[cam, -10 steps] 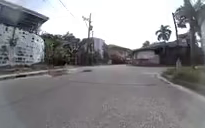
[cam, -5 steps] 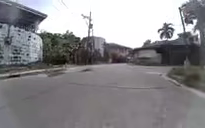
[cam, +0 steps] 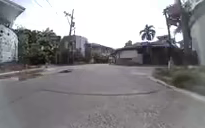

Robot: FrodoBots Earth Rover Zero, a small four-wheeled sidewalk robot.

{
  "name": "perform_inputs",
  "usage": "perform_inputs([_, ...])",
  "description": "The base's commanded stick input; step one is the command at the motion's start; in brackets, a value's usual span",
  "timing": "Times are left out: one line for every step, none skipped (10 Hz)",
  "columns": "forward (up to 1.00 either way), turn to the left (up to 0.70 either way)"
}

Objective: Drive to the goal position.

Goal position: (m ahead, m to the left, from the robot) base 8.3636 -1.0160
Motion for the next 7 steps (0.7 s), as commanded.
perform_inputs([1.00,-0.01])
perform_inputs([1.00,0.00])
perform_inputs([1.00,0.00])
perform_inputs([1.00,0.00])
perform_inputs([1.00,0.00])
perform_inputs([1.00,0.00])
perform_inputs([1.00,0.00])
